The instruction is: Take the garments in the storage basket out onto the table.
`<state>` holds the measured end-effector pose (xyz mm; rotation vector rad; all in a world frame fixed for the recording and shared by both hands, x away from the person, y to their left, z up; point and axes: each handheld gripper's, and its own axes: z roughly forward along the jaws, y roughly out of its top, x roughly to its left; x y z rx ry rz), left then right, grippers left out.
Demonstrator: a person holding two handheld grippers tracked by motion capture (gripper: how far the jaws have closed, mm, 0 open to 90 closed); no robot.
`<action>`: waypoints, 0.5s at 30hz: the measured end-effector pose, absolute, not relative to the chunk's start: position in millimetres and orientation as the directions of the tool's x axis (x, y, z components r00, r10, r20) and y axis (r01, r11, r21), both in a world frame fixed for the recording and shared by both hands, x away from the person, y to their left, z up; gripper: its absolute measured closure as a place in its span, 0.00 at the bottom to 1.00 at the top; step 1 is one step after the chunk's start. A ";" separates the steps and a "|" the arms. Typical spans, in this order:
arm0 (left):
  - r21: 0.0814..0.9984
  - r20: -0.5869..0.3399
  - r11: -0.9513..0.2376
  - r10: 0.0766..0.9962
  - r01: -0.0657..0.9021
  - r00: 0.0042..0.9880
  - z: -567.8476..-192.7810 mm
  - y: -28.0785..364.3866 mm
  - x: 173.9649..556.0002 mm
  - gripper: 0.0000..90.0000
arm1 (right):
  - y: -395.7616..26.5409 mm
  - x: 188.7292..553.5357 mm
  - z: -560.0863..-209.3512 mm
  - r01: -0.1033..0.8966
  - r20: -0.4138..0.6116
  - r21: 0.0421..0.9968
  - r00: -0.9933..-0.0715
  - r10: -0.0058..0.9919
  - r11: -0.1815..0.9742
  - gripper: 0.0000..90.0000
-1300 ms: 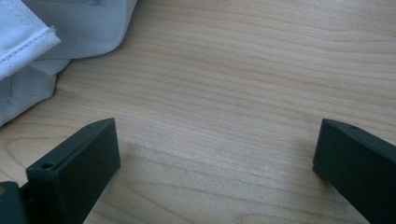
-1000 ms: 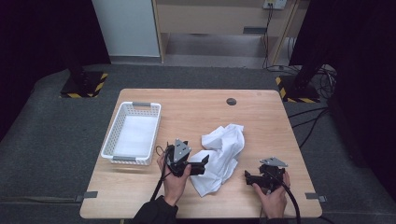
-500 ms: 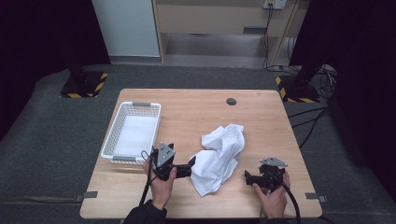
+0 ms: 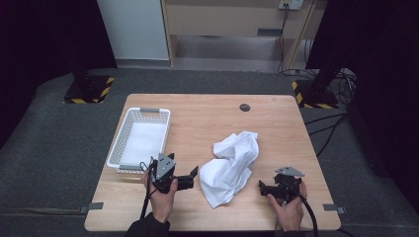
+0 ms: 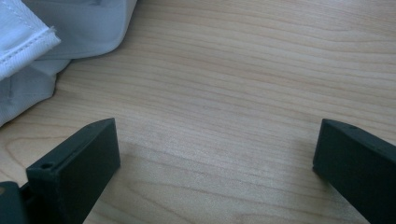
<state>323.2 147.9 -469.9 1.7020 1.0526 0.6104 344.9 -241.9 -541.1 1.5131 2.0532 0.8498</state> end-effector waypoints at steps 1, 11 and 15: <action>0.925 -0.081 -0.118 0.868 0.362 0.490 -470.3 149.1 322.7 0.03 | -241.9 344.9 -541.1 0.678 0.003 0.705 -0.297 0.955 0.209 0.01; 0.928 -0.082 -0.101 0.885 0.360 0.459 -471.8 159.9 320.0 0.03 | -241.8 344.9 -541.1 0.678 0.004 0.705 -0.297 0.955 0.208 0.01; 0.928 -0.081 -0.102 0.885 0.360 0.459 -473.0 162.8 318.6 0.02 | -241.9 344.9 -541.1 0.678 0.004 0.705 -0.298 0.955 0.209 0.01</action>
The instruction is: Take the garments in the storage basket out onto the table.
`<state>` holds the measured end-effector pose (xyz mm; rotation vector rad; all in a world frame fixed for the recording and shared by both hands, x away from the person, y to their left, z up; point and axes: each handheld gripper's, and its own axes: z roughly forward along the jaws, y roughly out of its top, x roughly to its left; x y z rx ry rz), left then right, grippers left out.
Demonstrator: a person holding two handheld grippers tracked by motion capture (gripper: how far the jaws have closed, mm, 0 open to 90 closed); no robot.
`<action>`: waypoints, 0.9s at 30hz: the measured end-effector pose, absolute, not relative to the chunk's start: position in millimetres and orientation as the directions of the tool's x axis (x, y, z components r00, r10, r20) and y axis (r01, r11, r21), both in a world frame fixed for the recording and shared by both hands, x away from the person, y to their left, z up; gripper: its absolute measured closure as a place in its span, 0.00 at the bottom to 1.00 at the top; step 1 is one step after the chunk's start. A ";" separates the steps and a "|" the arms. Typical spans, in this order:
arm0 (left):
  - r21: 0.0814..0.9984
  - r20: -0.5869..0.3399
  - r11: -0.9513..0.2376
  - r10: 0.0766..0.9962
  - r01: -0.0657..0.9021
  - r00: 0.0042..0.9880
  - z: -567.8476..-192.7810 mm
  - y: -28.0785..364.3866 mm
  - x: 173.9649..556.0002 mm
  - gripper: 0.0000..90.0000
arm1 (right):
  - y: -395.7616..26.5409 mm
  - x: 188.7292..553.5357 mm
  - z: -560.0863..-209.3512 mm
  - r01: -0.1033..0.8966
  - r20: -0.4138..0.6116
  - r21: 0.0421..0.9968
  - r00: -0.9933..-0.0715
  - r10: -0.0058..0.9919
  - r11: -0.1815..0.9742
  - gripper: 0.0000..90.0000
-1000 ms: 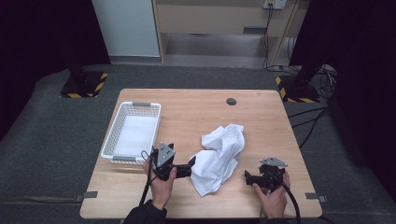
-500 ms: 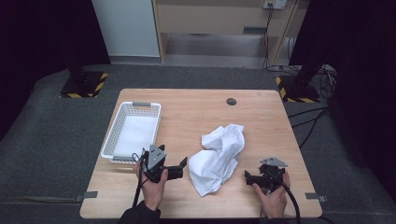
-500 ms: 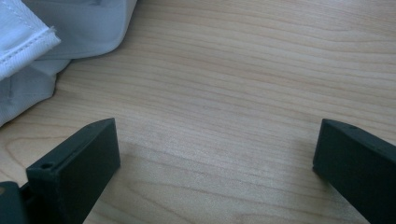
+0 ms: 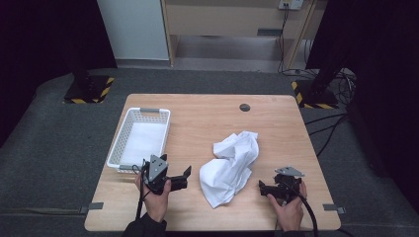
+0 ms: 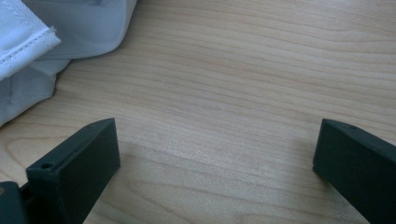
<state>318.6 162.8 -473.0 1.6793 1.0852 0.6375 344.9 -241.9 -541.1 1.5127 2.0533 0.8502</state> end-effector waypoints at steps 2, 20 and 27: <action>0.927 -0.085 -0.096 0.887 0.362 0.455 -473.9 164.6 318.1 0.02 | -241.8 344.9 -541.1 0.678 0.004 0.705 -0.297 0.955 0.208 0.01; 0.929 -0.098 -0.071 0.900 0.364 0.425 -478.4 181.1 315.0 0.03 | -241.9 344.9 -541.1 0.678 0.004 0.705 -0.297 0.955 0.208 0.01; 0.929 -0.095 -0.071 0.904 0.364 0.417 -480.1 188.1 314.5 0.03 | -241.8 344.9 -541.1 0.678 0.004 0.705 -0.297 0.955 0.208 0.01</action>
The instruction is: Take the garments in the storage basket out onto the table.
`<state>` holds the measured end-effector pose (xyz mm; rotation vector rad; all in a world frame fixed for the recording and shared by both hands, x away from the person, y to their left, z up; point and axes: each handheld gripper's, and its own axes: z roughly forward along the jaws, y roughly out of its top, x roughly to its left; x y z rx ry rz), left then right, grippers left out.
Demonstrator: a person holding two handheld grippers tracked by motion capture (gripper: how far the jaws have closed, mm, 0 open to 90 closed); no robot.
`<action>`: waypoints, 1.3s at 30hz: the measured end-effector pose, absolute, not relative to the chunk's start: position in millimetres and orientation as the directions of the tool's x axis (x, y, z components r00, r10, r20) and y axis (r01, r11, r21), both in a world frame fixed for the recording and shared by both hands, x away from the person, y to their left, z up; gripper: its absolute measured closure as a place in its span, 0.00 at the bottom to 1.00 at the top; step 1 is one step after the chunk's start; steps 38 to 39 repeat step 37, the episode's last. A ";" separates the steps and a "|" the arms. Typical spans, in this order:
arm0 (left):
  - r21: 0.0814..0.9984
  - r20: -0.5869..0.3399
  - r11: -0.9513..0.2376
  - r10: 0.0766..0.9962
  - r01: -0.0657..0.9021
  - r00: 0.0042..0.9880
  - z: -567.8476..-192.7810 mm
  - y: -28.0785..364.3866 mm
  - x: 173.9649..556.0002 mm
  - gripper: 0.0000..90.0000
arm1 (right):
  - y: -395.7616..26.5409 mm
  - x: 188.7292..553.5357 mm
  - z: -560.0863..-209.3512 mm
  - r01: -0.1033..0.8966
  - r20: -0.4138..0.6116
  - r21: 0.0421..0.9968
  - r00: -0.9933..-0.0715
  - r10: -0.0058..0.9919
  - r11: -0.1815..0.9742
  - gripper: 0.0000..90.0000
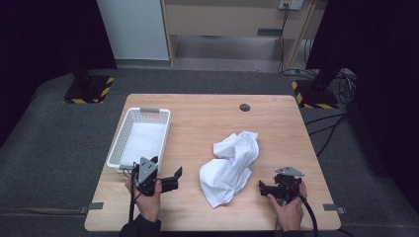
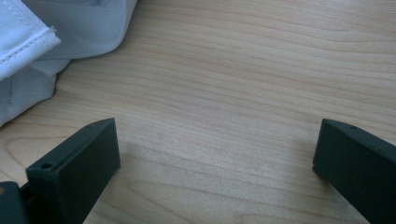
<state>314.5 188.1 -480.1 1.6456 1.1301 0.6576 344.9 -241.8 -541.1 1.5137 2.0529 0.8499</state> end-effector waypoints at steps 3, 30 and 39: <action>0.927 -0.098 -0.069 0.904 0.368 0.417 -481.2 191.5 314.6 0.03 | -241.8 344.9 -541.1 0.678 0.004 0.705 -0.297 0.955 0.208 0.01; 0.929 -0.104 -0.057 0.908 0.365 0.406 -491.3 216.0 314.4 0.03 | -241.9 344.9 -541.1 0.677 0.003 0.705 -0.298 0.955 0.209 0.01; 0.930 -0.102 -0.057 0.910 0.364 0.402 -493.0 218.0 315.0 0.03 | -241.9 344.9 -541.1 0.678 0.004 0.705 -0.297 0.955 0.208 0.01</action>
